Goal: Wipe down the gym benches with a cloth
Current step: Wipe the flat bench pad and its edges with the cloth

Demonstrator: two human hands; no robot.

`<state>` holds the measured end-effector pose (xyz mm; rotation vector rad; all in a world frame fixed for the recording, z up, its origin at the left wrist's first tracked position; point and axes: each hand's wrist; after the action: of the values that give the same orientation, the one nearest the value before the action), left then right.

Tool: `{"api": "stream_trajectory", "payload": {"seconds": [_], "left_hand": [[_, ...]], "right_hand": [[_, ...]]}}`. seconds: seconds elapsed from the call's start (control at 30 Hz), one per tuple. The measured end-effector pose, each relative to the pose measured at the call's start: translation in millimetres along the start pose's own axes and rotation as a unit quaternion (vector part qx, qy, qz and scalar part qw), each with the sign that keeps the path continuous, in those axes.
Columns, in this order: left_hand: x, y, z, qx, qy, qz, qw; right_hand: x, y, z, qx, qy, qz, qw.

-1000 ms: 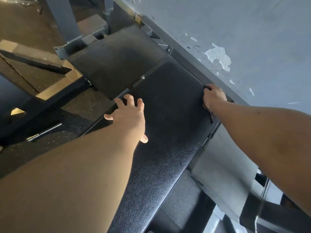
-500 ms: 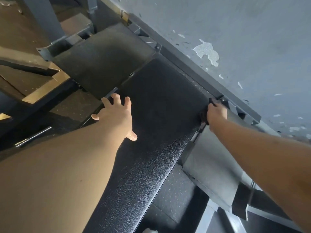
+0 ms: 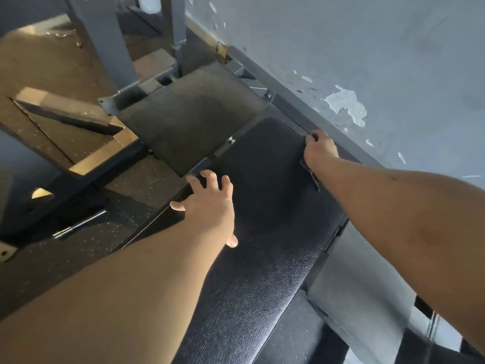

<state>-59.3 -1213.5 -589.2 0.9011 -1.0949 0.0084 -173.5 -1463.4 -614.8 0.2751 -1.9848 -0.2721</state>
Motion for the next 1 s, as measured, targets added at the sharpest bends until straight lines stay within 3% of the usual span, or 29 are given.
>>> {"api": "stream_trajectory", "payload": {"seconds": [0.2, 0.47, 0.6, 0.7, 0.83, 0.93, 1.0], "left_hand": [[2, 1, 0, -0.003, 0.007, -0.008, 1.000], [2, 0, 0, 0.002, 0.002, -0.010, 1.000], [0, -3, 1, 0.006, 0.005, -0.011, 1.000], [1, -2, 2, 0.010, 0.004, -0.012, 1.000], [1, -1, 1, 0.014, 0.015, -0.017, 1.000], [0, -2, 0, 0.016, 0.010, -0.016, 1.000], [-1, -3, 0, 0.011, 0.010, -0.010, 1.000]], "right_hand": [[-23, 3, -56, 0.091, -0.035, -0.037, 0.995], [-40, -14, -78, 0.171, 0.094, -0.058, 0.979], [-45, -9, -81, 0.253, 0.168, -0.027, 0.952], [-58, 18, -86, 0.349, 0.226, -0.008, 0.909], [-74, 55, -81, 0.448, 0.213, -0.036, 0.868], [-51, 55, -85, 0.444, 0.237, -0.103, 0.858], [-39, 44, -94, 0.407, 0.287, -0.095, 0.862]]}}
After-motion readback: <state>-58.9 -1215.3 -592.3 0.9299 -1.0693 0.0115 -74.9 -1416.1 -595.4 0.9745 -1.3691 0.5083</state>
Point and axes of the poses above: each hand's wrist, its own y-axis away from the middle knuckle, its own x-axis out of the back of the hand, z = x × y, and after that the axes turned 12 degrees about y, right-handed
